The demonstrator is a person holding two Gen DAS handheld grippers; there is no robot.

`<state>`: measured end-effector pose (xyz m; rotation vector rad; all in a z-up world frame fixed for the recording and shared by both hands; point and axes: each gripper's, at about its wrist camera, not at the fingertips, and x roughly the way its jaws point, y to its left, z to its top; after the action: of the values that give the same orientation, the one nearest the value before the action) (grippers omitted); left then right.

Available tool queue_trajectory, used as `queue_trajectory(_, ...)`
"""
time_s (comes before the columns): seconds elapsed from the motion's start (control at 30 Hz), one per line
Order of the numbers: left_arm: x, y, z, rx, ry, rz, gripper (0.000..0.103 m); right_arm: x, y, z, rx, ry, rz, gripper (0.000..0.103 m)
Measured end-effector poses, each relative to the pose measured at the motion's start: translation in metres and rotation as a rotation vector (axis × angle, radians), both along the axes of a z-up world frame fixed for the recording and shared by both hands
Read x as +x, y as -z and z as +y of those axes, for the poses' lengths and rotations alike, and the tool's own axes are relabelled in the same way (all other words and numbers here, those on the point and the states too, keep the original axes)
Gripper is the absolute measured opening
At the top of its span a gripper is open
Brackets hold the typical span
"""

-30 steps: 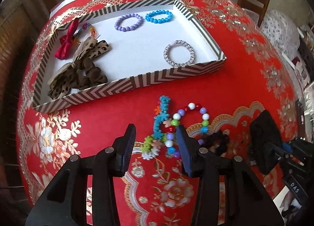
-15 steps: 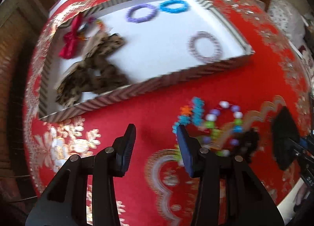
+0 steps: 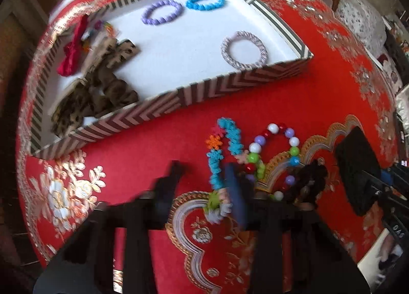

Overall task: Organize jewelry
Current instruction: 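Grasp the multicolor flower bead bracelet with the left tool while the right tool holds the cushion, then place the flower bracelet in the tray with the left tool while the right tool places the cushion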

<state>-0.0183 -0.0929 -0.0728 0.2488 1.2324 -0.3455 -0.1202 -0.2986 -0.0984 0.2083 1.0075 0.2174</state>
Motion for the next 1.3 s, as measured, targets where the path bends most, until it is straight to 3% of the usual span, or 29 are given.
queue_trajectory(0.03,0.005,0.0,0.003,-0.02,-0.017,0.018,0.006,0.0,0.0,0.0,-0.002,-0.003,-0.003,0.012)
queue_trajectory(0.17,0.009,-0.013,0.021,-0.069,-0.076,0.043,0.005,-0.003,-0.006,0.0,0.005,-0.013,-0.027,0.011)
queue_trajectory(0.47,-0.005,-0.09,0.032,-0.173,-0.119,-0.073,0.005,-0.009,-0.045,-0.007,0.047,-0.041,-0.112,0.011)
queue_trajectory(0.7,-0.015,-0.138,0.043,-0.185,-0.154,-0.178,0.005,-0.003,-0.064,-0.007,0.071,-0.066,-0.16,0.011)
queue_trajectory(0.9,-0.008,-0.158,0.05,-0.179,-0.184,-0.24,0.005,0.007,-0.077,-0.003,0.079,-0.093,-0.191,0.011)
queue_trajectory(1.3,0.016,-0.163,0.04,-0.174,-0.177,-0.27,0.005,0.045,-0.091,0.006,0.113,-0.105,-0.204,0.011)
